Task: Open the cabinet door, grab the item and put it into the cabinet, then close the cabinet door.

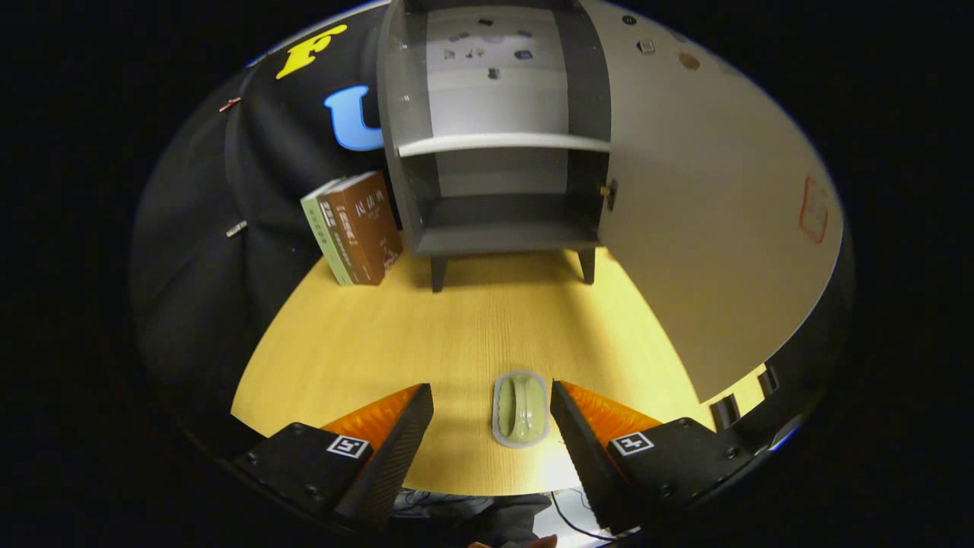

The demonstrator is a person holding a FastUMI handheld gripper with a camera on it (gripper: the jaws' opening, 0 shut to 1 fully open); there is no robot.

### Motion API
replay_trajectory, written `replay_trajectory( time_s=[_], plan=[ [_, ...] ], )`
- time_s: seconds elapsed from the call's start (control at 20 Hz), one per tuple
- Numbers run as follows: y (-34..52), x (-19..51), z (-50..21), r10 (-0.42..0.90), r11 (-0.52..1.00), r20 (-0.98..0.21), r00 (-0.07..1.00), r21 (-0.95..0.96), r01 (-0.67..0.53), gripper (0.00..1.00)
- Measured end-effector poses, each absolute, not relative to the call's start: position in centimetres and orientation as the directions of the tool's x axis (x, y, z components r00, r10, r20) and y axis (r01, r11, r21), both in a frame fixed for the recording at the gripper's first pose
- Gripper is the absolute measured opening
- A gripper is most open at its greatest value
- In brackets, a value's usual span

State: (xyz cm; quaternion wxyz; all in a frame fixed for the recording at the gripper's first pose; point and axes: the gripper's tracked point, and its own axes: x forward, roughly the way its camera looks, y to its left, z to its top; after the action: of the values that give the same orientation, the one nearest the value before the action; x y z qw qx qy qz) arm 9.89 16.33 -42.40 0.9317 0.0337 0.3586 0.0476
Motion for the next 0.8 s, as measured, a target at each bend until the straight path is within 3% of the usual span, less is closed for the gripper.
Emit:
replay_trajectory(
  time_s=[0.25, 0.35, 0.4, 0.5, 0.6, 0.7, 0.8],
  plan=[
    [14.4, 11.6, -50.7, 0.065, 0.997, -0.75, 0.658, 0.079, -0.009, 0.99],
    [14.2, 12.1, -53.0, 0.067, 0.996, -0.773, 0.631, 0.092, 0.007, 0.93],
    [14.2, 12.1, -53.7, 0.069, 0.995, -0.783, 0.618, 0.098, 0.013, 0.84],
    [13.7, 13.1, -54.9, 0.063, 0.996, -0.789, 0.611, 0.091, 0.014, 0.83],
    [13.8, 13.4, -56.0, 0.061, 0.997, -0.801, 0.595, 0.083, 0.008, 0.63],
    [14.6, 13.2, -55.9, 0.09, 0.995, -0.814, 0.573, 0.091, -0.027, 0.54],
    [14.1, 13.3, -56.9, 0.065, 0.998, -0.81, 0.583, 0.045, -0.048, 0.29]
  ],
)
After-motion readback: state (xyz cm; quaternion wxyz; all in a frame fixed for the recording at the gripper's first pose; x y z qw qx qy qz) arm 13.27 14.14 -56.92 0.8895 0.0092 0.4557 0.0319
